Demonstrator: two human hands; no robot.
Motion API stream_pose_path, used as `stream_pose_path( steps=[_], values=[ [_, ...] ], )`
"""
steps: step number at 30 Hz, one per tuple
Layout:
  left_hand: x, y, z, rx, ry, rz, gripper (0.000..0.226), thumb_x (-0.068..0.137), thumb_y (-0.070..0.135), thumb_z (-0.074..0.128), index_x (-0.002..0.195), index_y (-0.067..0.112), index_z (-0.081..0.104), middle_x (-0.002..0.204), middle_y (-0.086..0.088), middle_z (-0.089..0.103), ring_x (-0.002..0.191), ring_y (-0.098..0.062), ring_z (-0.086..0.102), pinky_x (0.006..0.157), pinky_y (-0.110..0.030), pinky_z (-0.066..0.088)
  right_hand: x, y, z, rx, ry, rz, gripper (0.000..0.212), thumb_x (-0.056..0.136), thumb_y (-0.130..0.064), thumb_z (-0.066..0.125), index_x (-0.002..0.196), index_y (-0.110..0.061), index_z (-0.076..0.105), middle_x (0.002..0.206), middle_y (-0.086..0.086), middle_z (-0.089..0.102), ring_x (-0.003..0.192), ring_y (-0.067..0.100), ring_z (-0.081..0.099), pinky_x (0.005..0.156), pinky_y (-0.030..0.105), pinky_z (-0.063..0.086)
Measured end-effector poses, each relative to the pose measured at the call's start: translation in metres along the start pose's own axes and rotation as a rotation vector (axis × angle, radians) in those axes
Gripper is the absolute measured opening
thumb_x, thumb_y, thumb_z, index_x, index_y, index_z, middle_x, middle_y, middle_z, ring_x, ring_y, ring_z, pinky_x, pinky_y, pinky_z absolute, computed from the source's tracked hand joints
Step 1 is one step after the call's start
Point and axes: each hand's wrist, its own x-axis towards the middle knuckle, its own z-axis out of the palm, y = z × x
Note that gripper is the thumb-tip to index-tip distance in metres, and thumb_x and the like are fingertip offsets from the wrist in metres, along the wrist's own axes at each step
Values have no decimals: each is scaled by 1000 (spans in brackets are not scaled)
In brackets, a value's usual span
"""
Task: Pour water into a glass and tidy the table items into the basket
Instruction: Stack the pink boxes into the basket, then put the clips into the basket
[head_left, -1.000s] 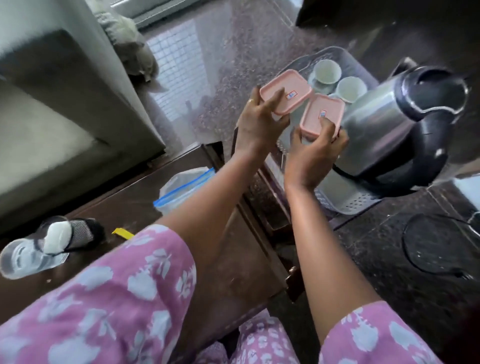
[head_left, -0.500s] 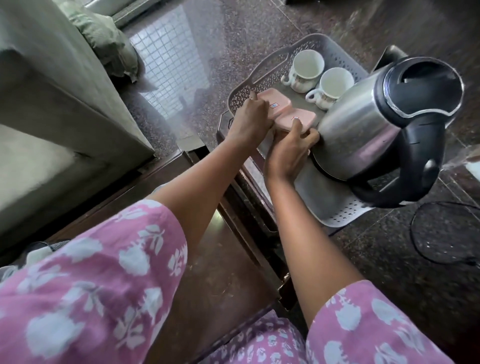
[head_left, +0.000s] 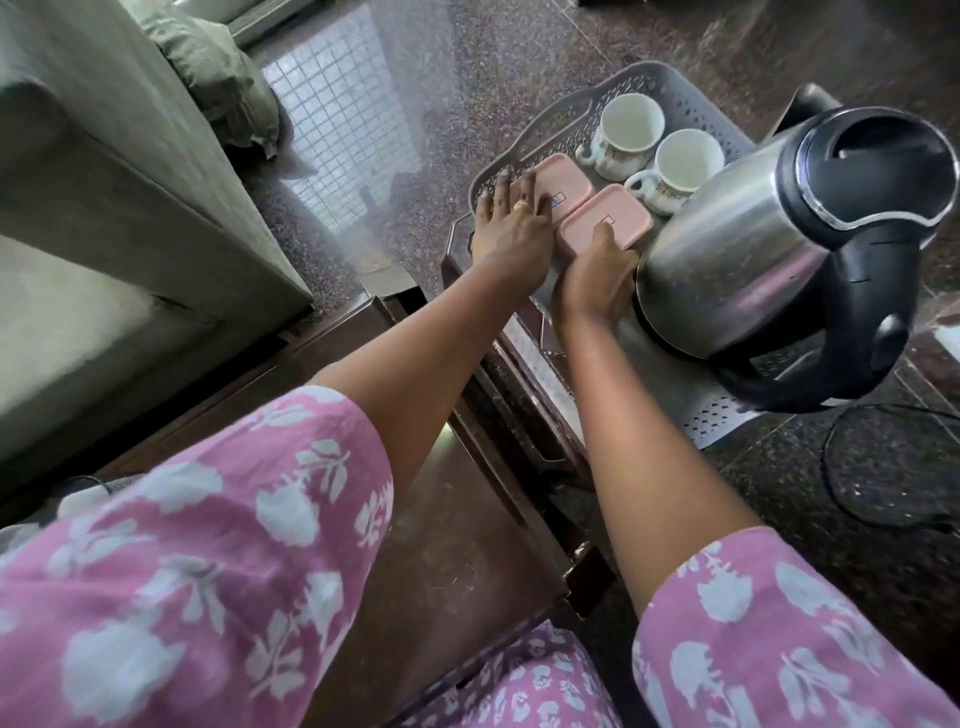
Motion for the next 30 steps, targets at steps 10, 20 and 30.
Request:
stream_pose_path(
  steps=[10,20,30],
  values=[
    [-82,-25,28,-478,490,-47,51,86,30,56,133,16,44,139,-2,48,122,-23,49,113,-40,15,-71,-16,4,200,303,-258,28,79,3,49,101,-3,66,122,22,53,103,39,55,84,42,46],
    [-204,-106,111,-771,542,-450,47,84,25,49,130,12,48,124,-8,60,119,-23,52,113,-41,14,-202,-26,75,207,91,-535,22,72,7,52,86,0,67,105,24,61,92,38,61,78,41,53],
    [-325,-170,198,-876,582,-813,38,87,7,52,124,10,54,127,-7,58,119,-22,52,112,-37,19,-344,-26,127,121,-252,-684,19,74,1,54,87,-2,67,105,23,61,92,40,60,77,43,53]
  ],
)
